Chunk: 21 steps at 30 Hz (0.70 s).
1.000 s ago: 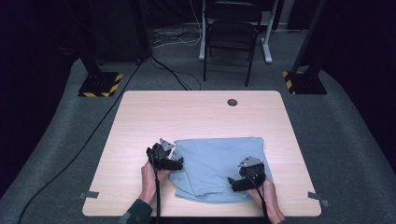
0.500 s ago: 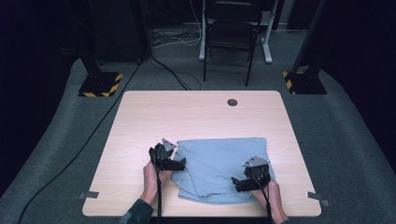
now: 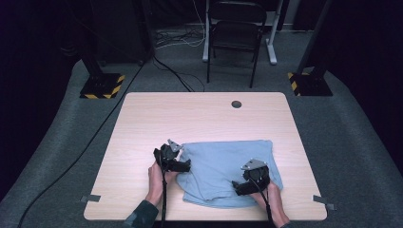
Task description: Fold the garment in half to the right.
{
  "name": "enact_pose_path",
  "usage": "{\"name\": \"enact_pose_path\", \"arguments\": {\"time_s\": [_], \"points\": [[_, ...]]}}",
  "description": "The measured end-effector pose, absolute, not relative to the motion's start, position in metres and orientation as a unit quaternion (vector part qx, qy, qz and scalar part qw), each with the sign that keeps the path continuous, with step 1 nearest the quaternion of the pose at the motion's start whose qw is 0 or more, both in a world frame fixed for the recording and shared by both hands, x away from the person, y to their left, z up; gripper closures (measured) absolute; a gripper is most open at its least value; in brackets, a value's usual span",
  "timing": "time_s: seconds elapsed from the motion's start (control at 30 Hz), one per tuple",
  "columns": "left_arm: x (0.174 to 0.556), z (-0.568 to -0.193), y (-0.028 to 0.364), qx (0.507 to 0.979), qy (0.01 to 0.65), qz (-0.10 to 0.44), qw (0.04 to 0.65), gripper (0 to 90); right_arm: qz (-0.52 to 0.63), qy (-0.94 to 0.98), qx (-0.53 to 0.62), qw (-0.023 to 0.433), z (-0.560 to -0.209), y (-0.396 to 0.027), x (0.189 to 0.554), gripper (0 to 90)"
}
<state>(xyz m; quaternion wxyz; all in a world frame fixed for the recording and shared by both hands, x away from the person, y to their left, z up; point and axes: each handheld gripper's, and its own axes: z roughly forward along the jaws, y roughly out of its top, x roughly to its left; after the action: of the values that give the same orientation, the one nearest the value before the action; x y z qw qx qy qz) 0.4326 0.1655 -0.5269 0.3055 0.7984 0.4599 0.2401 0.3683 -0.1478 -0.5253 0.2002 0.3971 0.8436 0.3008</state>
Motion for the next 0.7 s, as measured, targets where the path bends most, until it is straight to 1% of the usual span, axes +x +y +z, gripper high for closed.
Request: {"name": "enact_pose_path", "arguments": {"time_s": [0.13, 0.27, 0.4, 0.47, 0.6, 0.7], "points": [[0.431, -0.527, 0.157, 0.803, 0.449, 0.241, 0.309, 0.0, 0.293, 0.843, 0.402, 0.204, -0.524, -0.155, 0.365, 4.2], [0.432, -0.524, 0.157, 0.81, 0.44, 0.23, 0.313, 0.0, 0.302, 0.841, 0.402, 0.201, -0.52, -0.158, 0.363, 4.2], [0.439, -0.517, 0.16, 0.799, 0.447, 0.232, 0.329, 0.0, 0.324, 0.841, 0.386, 0.198, -0.511, -0.145, 0.361, 4.4], [0.444, -0.516, 0.158, 0.799, 0.45, 0.233, 0.325, 0.0, 0.324, 0.845, 0.376, 0.198, -0.51, -0.135, 0.361, 4.5], [0.452, -0.52, 0.151, 0.81, 0.445, 0.23, 0.305, 0.0, 0.308, 0.856, 0.368, 0.193, -0.517, -0.123, 0.367, 4.5], [0.454, -0.521, 0.148, 0.81, 0.446, 0.232, 0.303, 0.0, 0.297, 0.859, 0.373, 0.188, -0.524, -0.125, 0.369, 4.9]]}}
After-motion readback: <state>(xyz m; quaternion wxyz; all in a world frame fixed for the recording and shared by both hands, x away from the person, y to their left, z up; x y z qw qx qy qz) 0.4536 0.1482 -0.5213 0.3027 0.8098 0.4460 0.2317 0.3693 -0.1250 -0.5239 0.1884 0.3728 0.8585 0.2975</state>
